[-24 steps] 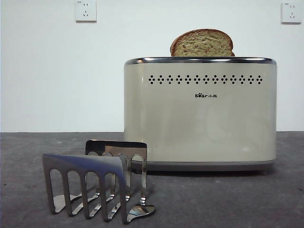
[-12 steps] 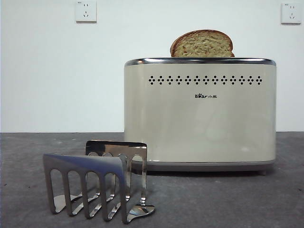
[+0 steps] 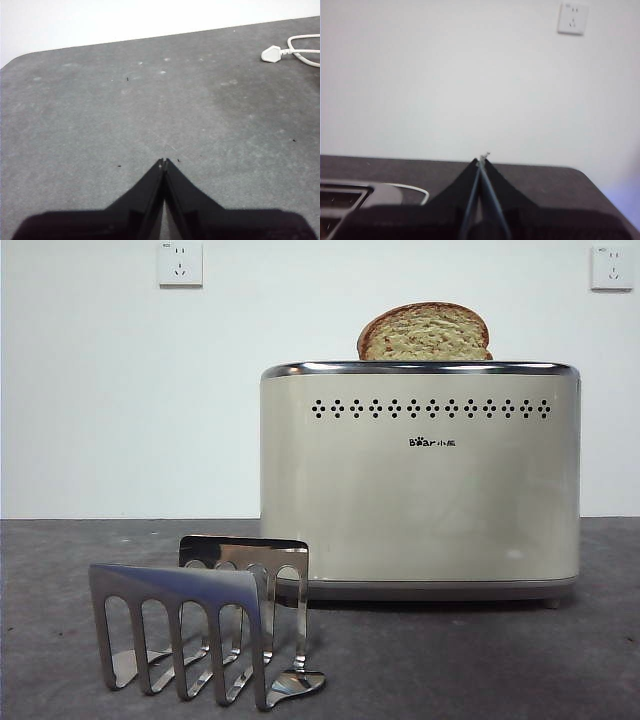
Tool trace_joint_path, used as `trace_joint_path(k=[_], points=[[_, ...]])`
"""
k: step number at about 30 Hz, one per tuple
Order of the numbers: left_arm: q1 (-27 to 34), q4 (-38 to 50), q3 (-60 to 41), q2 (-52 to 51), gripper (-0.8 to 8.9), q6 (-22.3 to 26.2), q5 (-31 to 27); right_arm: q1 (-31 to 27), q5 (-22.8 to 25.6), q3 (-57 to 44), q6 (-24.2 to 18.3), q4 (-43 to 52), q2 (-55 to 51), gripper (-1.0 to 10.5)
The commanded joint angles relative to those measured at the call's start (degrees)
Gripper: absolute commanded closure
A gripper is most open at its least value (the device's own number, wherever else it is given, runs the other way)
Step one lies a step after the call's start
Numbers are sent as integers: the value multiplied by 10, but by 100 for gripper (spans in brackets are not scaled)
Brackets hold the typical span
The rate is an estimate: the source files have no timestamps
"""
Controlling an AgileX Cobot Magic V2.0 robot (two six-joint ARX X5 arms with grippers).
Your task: Pick up a slice of bread from the rack,put the bread on the toaster,press the button
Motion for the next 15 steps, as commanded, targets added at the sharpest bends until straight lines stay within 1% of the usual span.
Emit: trace_joint_path(k=[1, 3, 6, 11, 15], points=[[0, 2, -6, 0, 816, -3, 2, 0, -15, -122, -3, 55, -37, 946], [0, 2, -6, 0, 816, -3, 2, 0, -16, -167, -4, 54, -64, 946], [0, 2, -6, 0, 816, -3, 2, 0, -18, -200, -2, 33, -99, 946], [0, 2, -6, 0, 816, -3, 2, 0, -11, -237, -2, -27, -144, 946], [0, 2, -6, 0, 816, -3, 2, 0, -11, -241, 2, -99, -143, 946]])
